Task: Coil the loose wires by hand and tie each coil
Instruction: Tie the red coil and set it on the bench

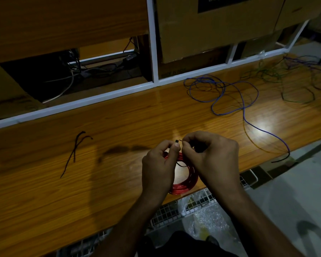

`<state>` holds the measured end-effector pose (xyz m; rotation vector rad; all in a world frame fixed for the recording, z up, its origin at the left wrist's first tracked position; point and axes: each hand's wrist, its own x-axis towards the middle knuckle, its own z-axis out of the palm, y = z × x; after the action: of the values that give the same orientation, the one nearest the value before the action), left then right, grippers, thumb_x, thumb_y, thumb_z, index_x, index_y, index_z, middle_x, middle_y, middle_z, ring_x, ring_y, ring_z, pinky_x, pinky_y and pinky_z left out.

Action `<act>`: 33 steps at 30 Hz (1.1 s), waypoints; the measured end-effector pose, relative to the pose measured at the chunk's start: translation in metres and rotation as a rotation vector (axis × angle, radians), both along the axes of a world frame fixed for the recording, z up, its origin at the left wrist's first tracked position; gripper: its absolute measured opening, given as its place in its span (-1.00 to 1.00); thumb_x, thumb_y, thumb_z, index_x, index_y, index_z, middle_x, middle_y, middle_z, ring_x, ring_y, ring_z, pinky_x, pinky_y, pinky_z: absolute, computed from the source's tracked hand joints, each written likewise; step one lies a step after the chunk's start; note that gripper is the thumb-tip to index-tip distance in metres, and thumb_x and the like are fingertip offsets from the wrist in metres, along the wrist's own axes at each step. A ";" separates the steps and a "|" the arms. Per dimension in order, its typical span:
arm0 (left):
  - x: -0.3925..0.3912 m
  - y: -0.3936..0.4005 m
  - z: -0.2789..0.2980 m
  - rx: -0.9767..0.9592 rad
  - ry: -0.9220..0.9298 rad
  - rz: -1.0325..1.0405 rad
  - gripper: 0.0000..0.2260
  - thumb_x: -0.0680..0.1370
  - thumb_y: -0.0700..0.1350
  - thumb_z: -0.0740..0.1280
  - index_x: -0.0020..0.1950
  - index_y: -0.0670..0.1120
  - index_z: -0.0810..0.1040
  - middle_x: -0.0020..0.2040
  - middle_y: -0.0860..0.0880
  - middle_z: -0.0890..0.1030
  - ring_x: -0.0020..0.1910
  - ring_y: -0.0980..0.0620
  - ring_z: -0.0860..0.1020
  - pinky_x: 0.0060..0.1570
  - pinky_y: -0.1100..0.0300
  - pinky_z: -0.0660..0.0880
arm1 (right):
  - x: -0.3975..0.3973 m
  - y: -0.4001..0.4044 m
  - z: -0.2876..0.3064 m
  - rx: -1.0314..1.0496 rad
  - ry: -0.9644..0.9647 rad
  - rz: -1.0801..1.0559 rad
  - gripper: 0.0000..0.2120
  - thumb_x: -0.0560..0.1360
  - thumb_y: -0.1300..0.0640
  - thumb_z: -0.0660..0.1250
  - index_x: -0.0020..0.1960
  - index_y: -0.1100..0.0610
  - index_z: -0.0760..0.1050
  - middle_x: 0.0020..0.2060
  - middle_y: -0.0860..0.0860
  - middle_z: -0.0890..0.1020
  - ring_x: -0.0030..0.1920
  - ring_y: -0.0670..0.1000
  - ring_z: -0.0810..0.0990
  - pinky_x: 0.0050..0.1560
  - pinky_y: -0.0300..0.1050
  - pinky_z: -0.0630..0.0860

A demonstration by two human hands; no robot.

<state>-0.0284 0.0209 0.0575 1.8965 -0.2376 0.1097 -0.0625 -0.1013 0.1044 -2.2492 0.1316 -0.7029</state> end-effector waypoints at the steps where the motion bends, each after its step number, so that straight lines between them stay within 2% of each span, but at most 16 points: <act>1: -0.001 -0.001 0.001 -0.004 0.004 -0.002 -0.82 0.64 0.03 0.27 -0.03 0.02 0.64 -0.21 0.08 0.67 -0.23 0.10 0.64 -0.23 -0.06 0.56 | 0.000 0.000 0.000 0.010 0.014 0.009 -0.96 0.44 0.13 0.50 -0.19 0.03 0.68 -0.34 -0.14 0.65 -0.30 -0.15 0.60 -0.25 -0.30 0.49; 5: -0.005 -0.003 0.005 -0.004 -0.001 -0.001 -0.83 0.64 -0.03 0.28 -0.03 0.00 0.65 -0.23 0.10 0.66 -0.25 0.13 0.63 -0.26 0.02 0.54 | -0.002 0.000 0.000 0.022 0.037 0.023 -0.94 0.44 0.12 0.49 -0.20 0.01 0.67 -0.35 -0.15 0.64 -0.24 -0.16 0.61 -0.25 -0.34 0.49; 11: -0.003 0.000 0.003 0.013 -0.001 0.013 -0.83 0.64 0.02 0.28 -0.01 0.02 0.65 -0.20 0.10 0.67 -0.22 0.12 0.64 -0.22 -0.05 0.57 | -0.004 0.001 0.002 0.007 0.020 -0.004 -0.94 0.44 0.13 0.50 -0.20 0.01 0.67 -0.35 -0.13 0.65 -0.21 -0.16 0.60 -0.20 -0.28 0.50; 16: -0.006 -0.001 0.007 0.026 -0.019 0.008 -0.83 0.64 0.00 0.28 -0.03 0.02 0.65 -0.24 0.10 0.66 -0.27 0.14 0.61 -0.33 0.17 0.49 | -0.004 0.001 0.003 0.021 0.037 0.011 -0.95 0.44 0.13 0.50 -0.20 0.02 0.67 -0.34 -0.14 0.64 -0.26 -0.17 0.60 -0.24 -0.36 0.49; 19: -0.007 0.000 0.006 0.039 -0.025 0.010 -0.82 0.64 0.02 0.27 -0.02 0.03 0.64 -0.23 0.11 0.66 -0.26 0.13 0.62 -0.30 0.07 0.53 | -0.005 0.001 0.005 0.022 0.035 0.022 -0.94 0.44 0.14 0.50 -0.20 0.02 0.67 -0.35 -0.14 0.64 -0.25 -0.16 0.61 -0.26 -0.38 0.48; 22: -0.007 0.000 0.005 0.030 -0.012 0.006 -0.82 0.64 0.02 0.26 0.00 0.02 0.65 -0.22 0.11 0.67 -0.24 0.16 0.63 -0.26 0.06 0.56 | -0.004 0.002 0.006 0.010 0.034 0.021 -0.93 0.43 0.13 0.50 -0.22 0.02 0.66 -0.35 -0.13 0.65 -0.29 -0.15 0.61 -0.27 -0.27 0.49; 24: -0.009 -0.001 0.007 0.021 -0.008 0.006 -0.82 0.64 0.01 0.27 0.00 0.02 0.65 -0.23 0.12 0.67 -0.25 0.17 0.63 -0.29 0.13 0.54 | -0.005 0.002 0.006 0.005 0.037 0.018 -0.93 0.43 0.12 0.50 -0.23 0.02 0.66 -0.36 -0.13 0.65 -0.28 -0.14 0.60 -0.25 -0.28 0.49; 30: -0.013 -0.003 0.011 0.026 -0.047 -0.009 -0.83 0.64 0.00 0.27 -0.01 0.02 0.64 -0.27 0.13 0.65 -0.30 0.20 0.62 -0.38 0.29 0.47 | -0.007 0.001 0.008 0.000 0.044 0.011 -0.91 0.44 0.14 0.50 -0.23 0.01 0.66 -0.36 -0.14 0.64 -0.20 -0.17 0.61 -0.27 -0.50 0.40; 33: -0.016 -0.002 0.012 0.088 -0.100 -0.027 -0.83 0.65 -0.02 0.26 0.02 0.02 0.64 -0.34 0.14 0.61 -0.41 0.28 0.54 -0.47 0.42 0.32 | -0.005 0.002 0.009 0.000 0.051 0.027 -0.90 0.44 0.18 0.49 -0.21 0.00 0.67 -0.36 -0.18 0.64 -0.19 -0.22 0.61 -0.27 -0.53 0.39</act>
<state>-0.0444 0.0192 0.0697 1.9770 -0.3408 0.1783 -0.0676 -0.0991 0.1136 -2.2654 0.1252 -0.6315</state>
